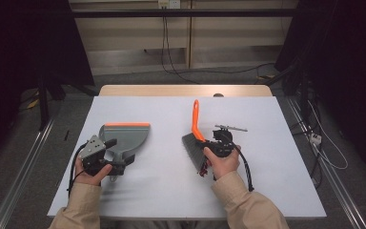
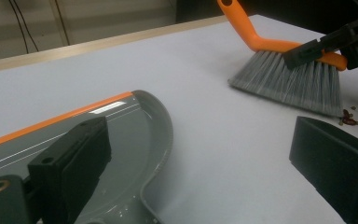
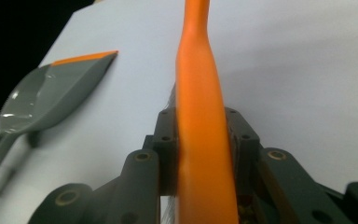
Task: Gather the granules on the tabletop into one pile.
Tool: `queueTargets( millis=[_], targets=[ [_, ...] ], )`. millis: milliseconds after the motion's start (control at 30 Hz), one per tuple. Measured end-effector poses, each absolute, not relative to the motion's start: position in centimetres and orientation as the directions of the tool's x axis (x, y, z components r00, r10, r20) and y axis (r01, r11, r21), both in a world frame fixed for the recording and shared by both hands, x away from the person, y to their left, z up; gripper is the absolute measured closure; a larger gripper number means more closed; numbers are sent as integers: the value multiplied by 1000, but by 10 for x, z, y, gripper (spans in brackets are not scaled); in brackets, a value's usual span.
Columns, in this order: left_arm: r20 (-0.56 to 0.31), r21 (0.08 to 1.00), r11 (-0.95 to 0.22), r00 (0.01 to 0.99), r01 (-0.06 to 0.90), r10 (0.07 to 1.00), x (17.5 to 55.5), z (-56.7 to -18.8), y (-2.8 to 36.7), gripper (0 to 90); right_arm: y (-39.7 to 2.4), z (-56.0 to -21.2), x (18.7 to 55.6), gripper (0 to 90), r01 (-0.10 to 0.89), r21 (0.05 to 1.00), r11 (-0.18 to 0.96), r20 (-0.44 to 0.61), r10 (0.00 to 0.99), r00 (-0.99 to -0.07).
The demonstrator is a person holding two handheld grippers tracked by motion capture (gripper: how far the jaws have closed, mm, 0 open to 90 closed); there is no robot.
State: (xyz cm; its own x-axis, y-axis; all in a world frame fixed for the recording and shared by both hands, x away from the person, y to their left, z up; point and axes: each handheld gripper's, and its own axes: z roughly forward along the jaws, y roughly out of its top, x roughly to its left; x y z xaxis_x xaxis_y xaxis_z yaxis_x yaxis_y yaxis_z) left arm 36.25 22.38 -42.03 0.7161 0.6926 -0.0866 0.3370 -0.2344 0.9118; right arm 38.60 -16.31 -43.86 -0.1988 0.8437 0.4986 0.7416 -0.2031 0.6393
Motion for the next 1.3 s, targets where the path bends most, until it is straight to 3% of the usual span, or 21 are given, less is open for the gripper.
queueTargets(
  millis=[267, 467, 733, 1033, 1300],
  targets=[
    [-88, 913, -232, 716, 336, 692, 363, -420, 225, 52, -177, -412, 393, 709, 676, 708, -205, 497, 824, -271],
    [-91, 913, -230, 716, 338, 692, 363, -420, 225, 52, -194, -407, 410, 709, 582, 812, -52, 335, 857, -392],
    [-91, 910, -234, 715, 342, 693, 365, -421, 225, 52, -200, -416, 435, 709, 474, 863, 175, 133, 827, -546],
    [-97, 910, -226, 710, 347, 697, 365, -421, 227, 52, -177, -424, 460, 709, 276, 871, 406, -67, 656, -752],
    [-106, 909, -219, 705, 354, 702, 366, -422, 228, 52, -164, -435, 472, 709, 120, 825, 552, -213, 500, -839]
  ],
)
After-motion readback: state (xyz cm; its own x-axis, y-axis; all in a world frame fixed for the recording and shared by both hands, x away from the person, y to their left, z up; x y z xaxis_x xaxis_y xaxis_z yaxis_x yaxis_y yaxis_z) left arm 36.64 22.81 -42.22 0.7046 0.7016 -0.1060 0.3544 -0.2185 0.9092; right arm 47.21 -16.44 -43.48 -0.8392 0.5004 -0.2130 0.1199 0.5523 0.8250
